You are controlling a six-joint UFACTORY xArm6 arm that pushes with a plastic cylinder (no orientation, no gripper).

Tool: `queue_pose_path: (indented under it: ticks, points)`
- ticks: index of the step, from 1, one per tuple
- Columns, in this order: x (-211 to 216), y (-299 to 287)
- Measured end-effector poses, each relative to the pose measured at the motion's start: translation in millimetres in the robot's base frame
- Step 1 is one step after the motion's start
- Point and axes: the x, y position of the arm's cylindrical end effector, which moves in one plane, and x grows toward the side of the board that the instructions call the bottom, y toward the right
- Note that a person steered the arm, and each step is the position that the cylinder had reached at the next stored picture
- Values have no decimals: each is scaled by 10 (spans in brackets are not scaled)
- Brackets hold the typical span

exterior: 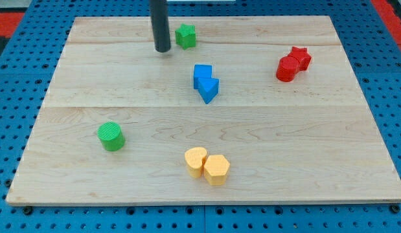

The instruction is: Place green blocks at the top center of the board

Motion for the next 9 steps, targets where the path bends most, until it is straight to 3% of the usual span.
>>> queue_pose_path:
  ticks: [1,2,3,4,5,7,9]
  points:
    - [-72,740]
    - [59,443]
    - [1090,79]
    - [2120,348]
    - [2432,-284]
    - [2567,-1002]
    - [2217,-1919]
